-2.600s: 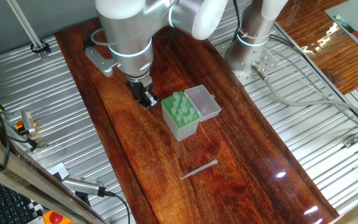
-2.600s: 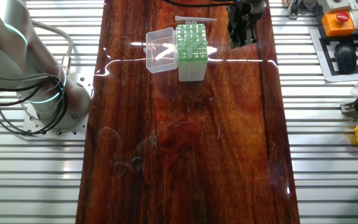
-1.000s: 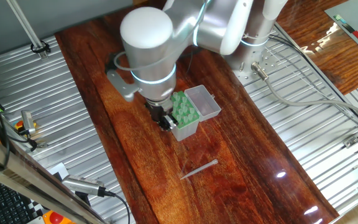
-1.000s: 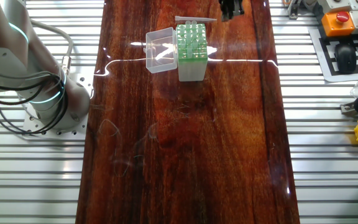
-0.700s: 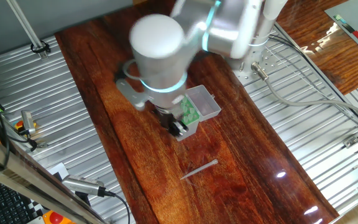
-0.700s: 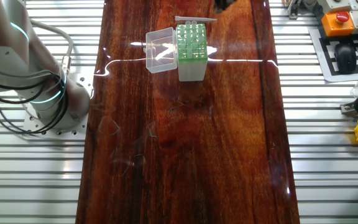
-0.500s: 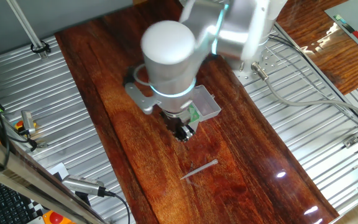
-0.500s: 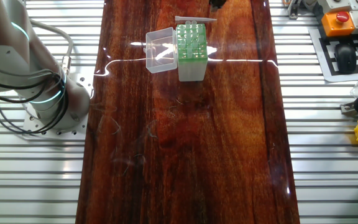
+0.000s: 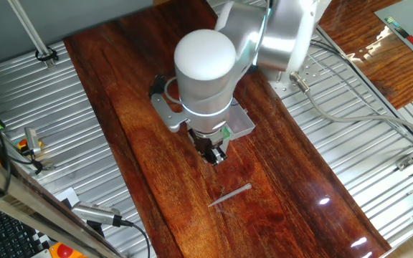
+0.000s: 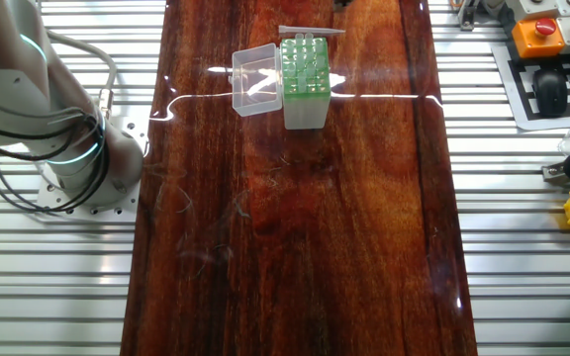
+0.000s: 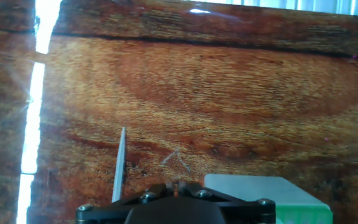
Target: Insert a large pipette tip into the holder for large pipette tips
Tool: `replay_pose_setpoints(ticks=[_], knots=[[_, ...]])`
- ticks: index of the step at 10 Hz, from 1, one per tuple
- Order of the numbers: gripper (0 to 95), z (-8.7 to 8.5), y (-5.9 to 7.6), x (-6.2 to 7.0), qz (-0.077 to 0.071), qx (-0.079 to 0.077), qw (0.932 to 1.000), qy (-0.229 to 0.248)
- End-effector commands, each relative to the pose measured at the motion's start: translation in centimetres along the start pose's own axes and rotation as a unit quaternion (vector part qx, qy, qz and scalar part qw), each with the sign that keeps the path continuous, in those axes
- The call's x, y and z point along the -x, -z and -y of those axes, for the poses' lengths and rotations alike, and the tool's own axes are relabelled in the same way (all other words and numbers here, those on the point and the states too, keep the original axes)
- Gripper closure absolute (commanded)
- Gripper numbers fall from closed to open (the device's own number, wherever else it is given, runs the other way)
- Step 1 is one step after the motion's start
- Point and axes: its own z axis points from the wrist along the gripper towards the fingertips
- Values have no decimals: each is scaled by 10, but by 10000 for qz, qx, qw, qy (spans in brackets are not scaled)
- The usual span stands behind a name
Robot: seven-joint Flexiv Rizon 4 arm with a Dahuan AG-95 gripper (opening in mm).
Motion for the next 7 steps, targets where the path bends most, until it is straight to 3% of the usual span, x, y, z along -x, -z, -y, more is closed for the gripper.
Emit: replay_pose_setpoints(ticks=[1,4,7], knots=[[760,-1,0,0,3,119,9999,118],[760,-37,-18,-15,68,80,9998,-178],[760,-55,-29,-27,167,60,9995,-277]])
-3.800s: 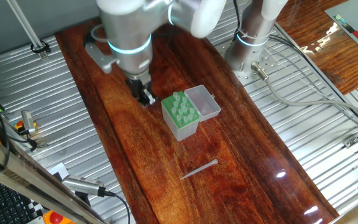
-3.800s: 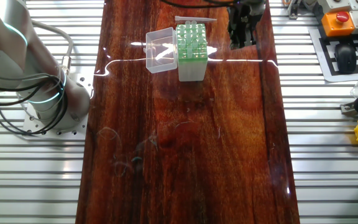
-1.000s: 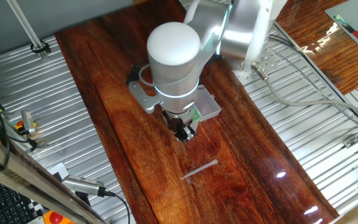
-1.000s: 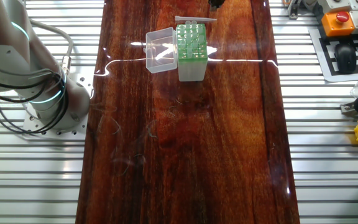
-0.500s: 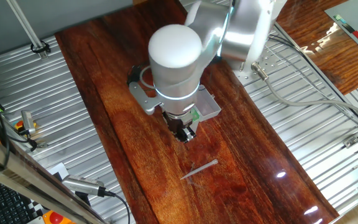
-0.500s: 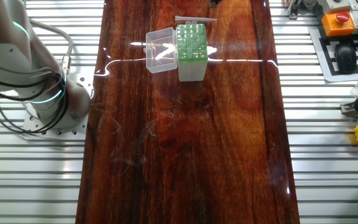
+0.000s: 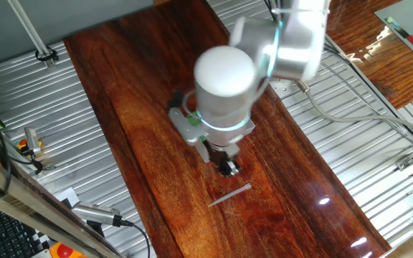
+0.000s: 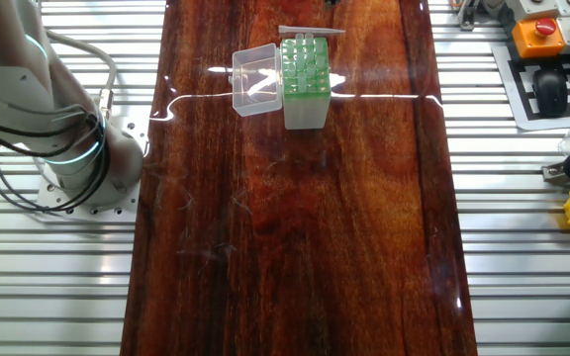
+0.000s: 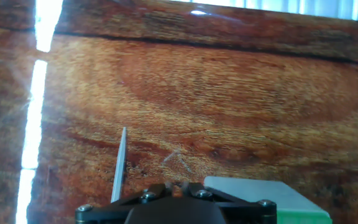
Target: Insert a large pipette tip into the holder for large pipette tips
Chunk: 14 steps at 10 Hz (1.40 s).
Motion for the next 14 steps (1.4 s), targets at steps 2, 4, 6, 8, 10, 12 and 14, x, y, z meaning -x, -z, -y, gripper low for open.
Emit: replay_pose_setpoints(ticks=[2,4,6,8,10,12,14], knots=[[760,-4,-5,-5,86,-70,9999,90],[760,-4,-5,-5,2,-40,9993,373],[570,-4,-5,-5,10,-32,9993,369],[570,-13,-17,-4,-8,-19,9997,241],[570,-27,-37,-9,-18,-36,9999,99],[570,-35,-60,-13,30,-27,10000,41],[570,-35,-63,-14,36,-32,10000,42]])
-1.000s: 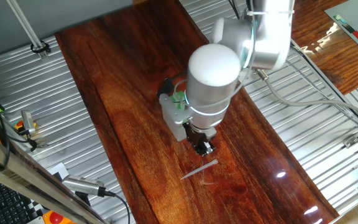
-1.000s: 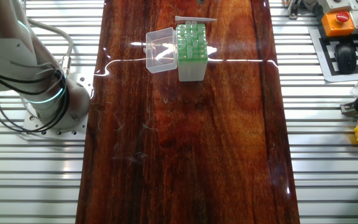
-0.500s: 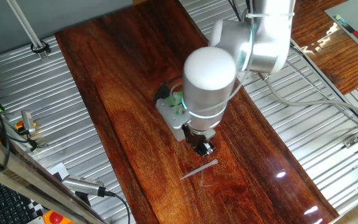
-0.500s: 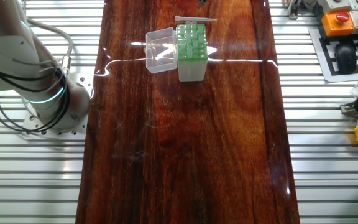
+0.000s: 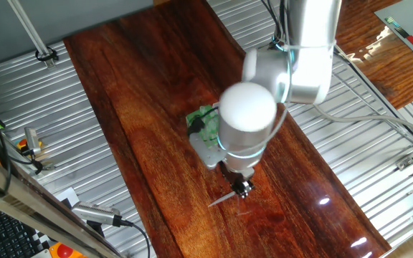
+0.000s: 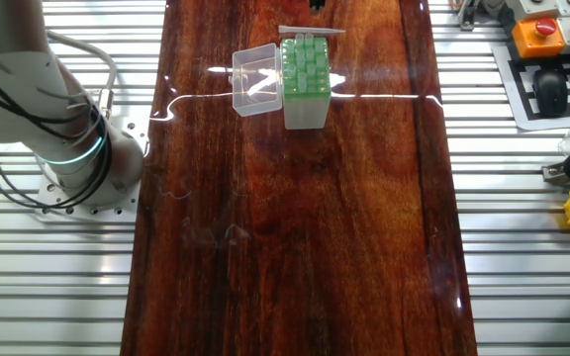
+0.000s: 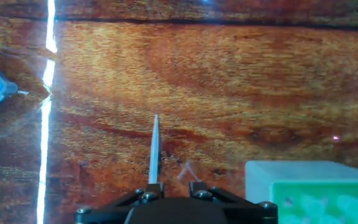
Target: Insert a large pipette tip into the holder for large pipette tips
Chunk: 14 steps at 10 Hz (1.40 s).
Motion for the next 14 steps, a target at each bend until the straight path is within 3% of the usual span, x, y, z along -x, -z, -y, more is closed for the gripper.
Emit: replay_pose_setpoints(ticks=[1,2,3,6,7,8,9,11,14], knots=[[570,1,1,0,-22,20,9999,108],[570,1,1,0,115,57,9998,154],[570,1,1,0,145,65,9997,198],[570,2,-2,-1,99,67,9998,156],[760,5,-12,0,75,121,9998,139],[760,7,-19,1,35,154,9998,101],[570,9,-27,1,-23,173,9998,49],[570,11,-42,-3,-32,180,9998,60],[570,11,-42,-3,-28,224,9997,132]])
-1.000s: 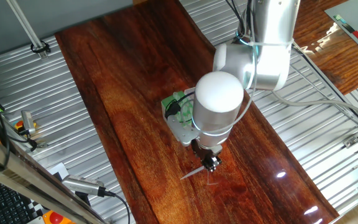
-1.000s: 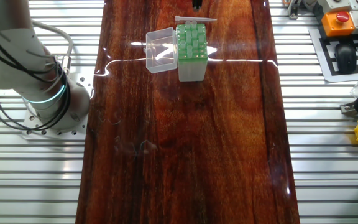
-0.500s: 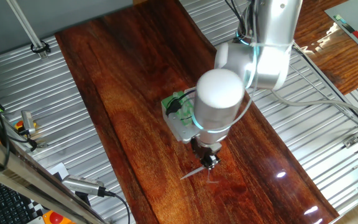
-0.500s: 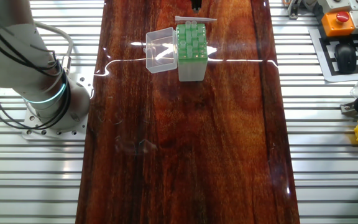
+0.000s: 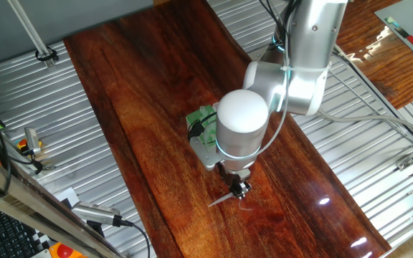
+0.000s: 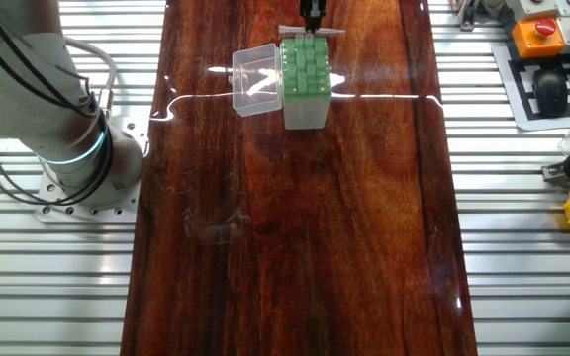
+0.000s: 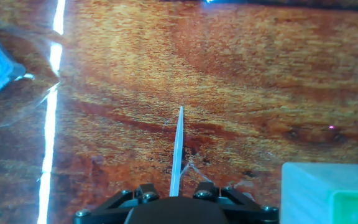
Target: Insert a large pipette tip into the holder for large pipette tips
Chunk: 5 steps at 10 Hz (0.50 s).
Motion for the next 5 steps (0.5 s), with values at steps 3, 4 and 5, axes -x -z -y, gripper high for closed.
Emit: replay_pose_setpoints(ticks=[3,4,5], knots=[[570,0,1,-1,-51,103,9999,127],[570,-1,6,-10,-99,104,9999,81],[570,-2,5,-15,-93,103,9999,70]])
